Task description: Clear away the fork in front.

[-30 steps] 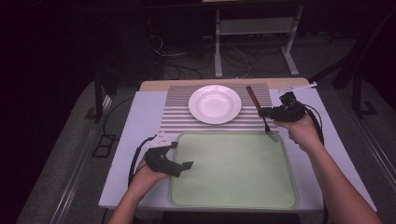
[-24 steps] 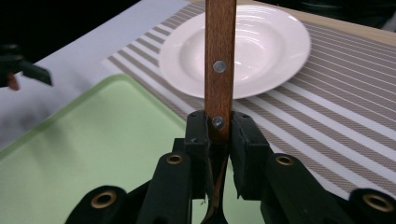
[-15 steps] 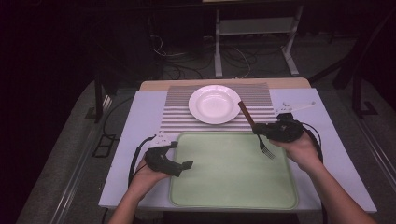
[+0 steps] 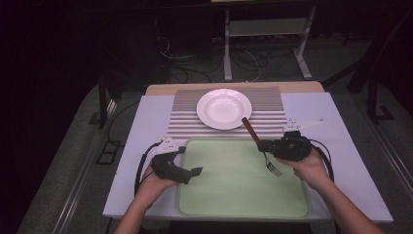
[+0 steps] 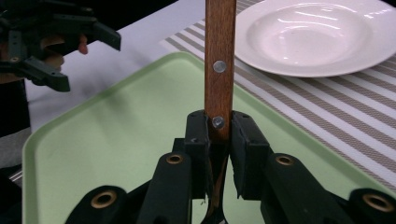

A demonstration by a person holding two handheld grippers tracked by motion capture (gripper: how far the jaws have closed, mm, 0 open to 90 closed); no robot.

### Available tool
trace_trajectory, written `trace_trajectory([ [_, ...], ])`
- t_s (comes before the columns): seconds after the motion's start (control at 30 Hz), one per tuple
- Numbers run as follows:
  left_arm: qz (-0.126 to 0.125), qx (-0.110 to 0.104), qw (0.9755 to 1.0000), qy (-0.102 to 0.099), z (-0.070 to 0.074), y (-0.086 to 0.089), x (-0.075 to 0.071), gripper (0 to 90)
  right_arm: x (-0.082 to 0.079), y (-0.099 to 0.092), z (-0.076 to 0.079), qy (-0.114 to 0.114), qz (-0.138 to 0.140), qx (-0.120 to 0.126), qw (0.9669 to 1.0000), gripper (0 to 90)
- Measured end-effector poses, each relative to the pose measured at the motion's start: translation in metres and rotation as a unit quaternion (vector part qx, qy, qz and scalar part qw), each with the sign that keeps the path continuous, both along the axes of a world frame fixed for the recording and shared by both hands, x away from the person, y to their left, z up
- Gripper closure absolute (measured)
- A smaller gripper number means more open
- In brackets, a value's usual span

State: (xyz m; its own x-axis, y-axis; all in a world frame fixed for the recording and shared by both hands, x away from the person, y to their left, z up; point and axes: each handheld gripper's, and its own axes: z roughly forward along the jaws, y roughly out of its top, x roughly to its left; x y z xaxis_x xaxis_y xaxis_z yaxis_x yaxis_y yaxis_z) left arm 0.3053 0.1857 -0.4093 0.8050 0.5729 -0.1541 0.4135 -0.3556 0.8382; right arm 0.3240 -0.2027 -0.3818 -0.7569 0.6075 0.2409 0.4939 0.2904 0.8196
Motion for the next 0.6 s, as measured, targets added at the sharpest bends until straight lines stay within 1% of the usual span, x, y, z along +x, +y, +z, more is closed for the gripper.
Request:
trace_trajectory([
  [0.07, 0.001, -0.005, 1.0, -0.001, 0.003, -0.003, 0.0, 0.0, -0.001, 0.004, -0.001, -0.004, 0.007, -0.001, 1.0, 77.0],
  [0.13, 0.002, -0.007, 1.0, -0.001, 0.004, -0.004, 0.0, 0.0, -0.001, 0.005, -0.002, -0.004, 0.009, 0.001, 0.9999, 77.0],
  [0.2, 0.004, -0.01, 0.9999, -0.004, 0.007, -0.006, 0.0, 0.0, -0.002, 0.007, -0.002, -0.003, 0.012, 0.002, 0.9999, 77.0],
  [0.23, 0.005, -0.015, 0.9999, -0.005, 0.012, -0.009, 0.001, 0.0, -0.002, 0.009, -0.003, -0.004, 0.015, 0.002, 0.9999, 77.0],
  [0.27, 0.005, -0.015, 0.9999, -0.005, 0.012, -0.009, 0.001, 0.0, -0.002, 0.009, -0.003, -0.004, 0.015, 0.002, 0.9999, 77.0],
  [0.3, 0.006, -0.018, 0.9998, -0.007, 0.017, -0.011, 0.003, 0.0, -0.002, 0.011, -0.003, -0.006, 0.016, 0.002, 0.9999, 77.0],
  [0.33, 0.006, -0.018, 0.9998, -0.007, 0.017, -0.011, 0.003, 0.0, -0.002, 0.011, -0.003, -0.006, 0.016, 0.002, 0.9999, 77.0],
  [0.4, 0.004, -0.024, 0.9997, -0.008, 0.023, -0.015, 0.006, 0.0, -0.002, 0.012, -0.003, -0.008, 0.016, 0.005, 0.9998, 77.0],
  [0.43, 0.001, -0.022, 0.9997, -0.012, 0.029, -0.019, 0.009, 0.0, -0.002, 0.013, -0.002, -0.01, 0.016, 0.004, 0.9998, 77.0],
  [0.47, 0.001, -0.022, 0.9997, -0.012, 0.029, -0.019, 0.009, 0.0, -0.002, 0.013, -0.002, -0.01, 0.016, 0.004, 0.9998, 77.0],
  [0.5, -0.002, -0.022, 0.9996, -0.017, 0.035, -0.023, 0.013, 0.0, -0.002, 0.013, -0.002, -0.011, 0.018, 0.006, 0.9998, 77.0],
  [0.53, -0.002, -0.022, 0.9996, -0.017, 0.035, -0.023, 0.013, 0.0, -0.002, 0.013, -0.002, -0.011, 0.018, 0.006, 0.9998, 77.0],
  [0.57, -0.005, -0.024, 0.9994, -0.023, 0.042, -0.028, 0.018, 0.0, -0.002, 0.013, -0.002, -0.014, 0.016, 0.007, 0.9997, 77.0],
  [0.6, -0.005, -0.024, 0.9994, -0.023, 0.042, -0.028, 0.018, 1.5, -0.002, 0.013, -0.002, -0.014, 0.016, 0.007, 0.9997, 77.0],
])
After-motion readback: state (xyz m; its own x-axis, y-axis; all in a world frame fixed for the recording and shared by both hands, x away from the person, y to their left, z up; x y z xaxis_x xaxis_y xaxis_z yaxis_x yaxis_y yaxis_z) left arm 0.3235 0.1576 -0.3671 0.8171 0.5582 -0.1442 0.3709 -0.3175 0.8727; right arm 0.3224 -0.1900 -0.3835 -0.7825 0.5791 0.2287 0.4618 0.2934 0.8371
